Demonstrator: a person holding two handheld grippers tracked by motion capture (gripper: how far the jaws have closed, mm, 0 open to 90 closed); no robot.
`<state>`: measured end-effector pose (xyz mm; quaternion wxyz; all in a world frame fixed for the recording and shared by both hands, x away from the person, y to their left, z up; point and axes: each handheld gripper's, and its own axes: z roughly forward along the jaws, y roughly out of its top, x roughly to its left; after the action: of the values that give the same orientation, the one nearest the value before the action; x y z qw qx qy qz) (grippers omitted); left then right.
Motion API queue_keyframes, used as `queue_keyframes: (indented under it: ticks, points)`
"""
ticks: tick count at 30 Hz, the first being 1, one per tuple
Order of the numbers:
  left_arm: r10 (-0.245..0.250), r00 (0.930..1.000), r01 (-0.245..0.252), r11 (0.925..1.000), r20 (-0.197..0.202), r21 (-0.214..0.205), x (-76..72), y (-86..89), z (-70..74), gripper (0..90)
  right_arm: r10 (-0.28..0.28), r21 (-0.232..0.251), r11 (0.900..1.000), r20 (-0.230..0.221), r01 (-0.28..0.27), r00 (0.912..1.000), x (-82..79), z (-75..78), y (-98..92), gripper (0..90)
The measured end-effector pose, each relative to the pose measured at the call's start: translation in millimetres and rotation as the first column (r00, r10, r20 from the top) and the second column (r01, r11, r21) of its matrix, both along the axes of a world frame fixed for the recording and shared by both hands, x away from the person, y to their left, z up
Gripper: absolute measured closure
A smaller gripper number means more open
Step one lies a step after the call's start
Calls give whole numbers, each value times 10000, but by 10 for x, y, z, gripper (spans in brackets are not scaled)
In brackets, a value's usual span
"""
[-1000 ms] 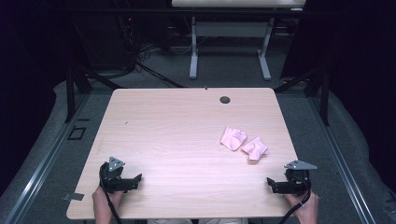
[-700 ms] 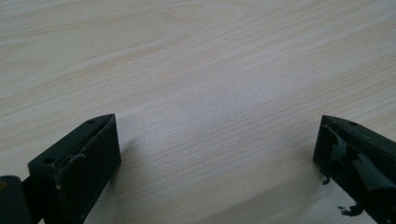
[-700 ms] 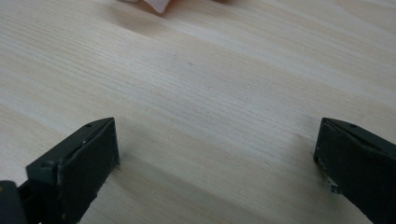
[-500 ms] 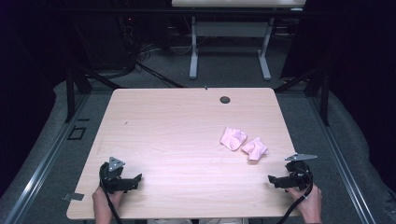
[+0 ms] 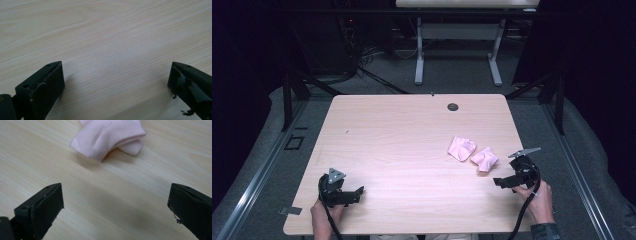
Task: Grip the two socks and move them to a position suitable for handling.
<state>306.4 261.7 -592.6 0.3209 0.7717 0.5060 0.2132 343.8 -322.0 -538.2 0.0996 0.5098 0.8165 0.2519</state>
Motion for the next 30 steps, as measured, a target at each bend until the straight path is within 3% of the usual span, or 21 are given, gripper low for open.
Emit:
queue_keyframes:
  ticks: [11, 14, 15, 17, 24, 30]
  points:
    - [-2, 10000, 2, 10000, 5, 0, 0, 0, 0, 6, 400, -313, 9987, -108, -403, 9991, 390, 219, 200, 29]
    - [-4, 10000, 4, 10000, 2, 4, 0, 0, 0, 6, 450, -431, 9980, -312, -463, 9985, 472, 240, 254, 51]
    - [-2, 10000, 2, 10000, 6, 4, -1, 0, 0, 6, 533, -514, 9972, -242, -545, 9983, 550, 240, 303, 144]
    - [-3, 10000, 3, 10000, 5, 9, -1, 0, 0, 6, 552, -609, 9965, -393, -575, 9977, 630, 232, 342, 225]
    - [-5, 10000, 5, 10000, 5, 8, -1, 0, 0, 6, 283, -896, 9954, -741, -349, 9968, 800, 109, 454, 340]
    - [-2, 10000, 2, 10000, 7, 5, -1, -1, 0, 6, 325, -1256, 9909, -1313, -491, 9908, 860, 27, 464, 542]
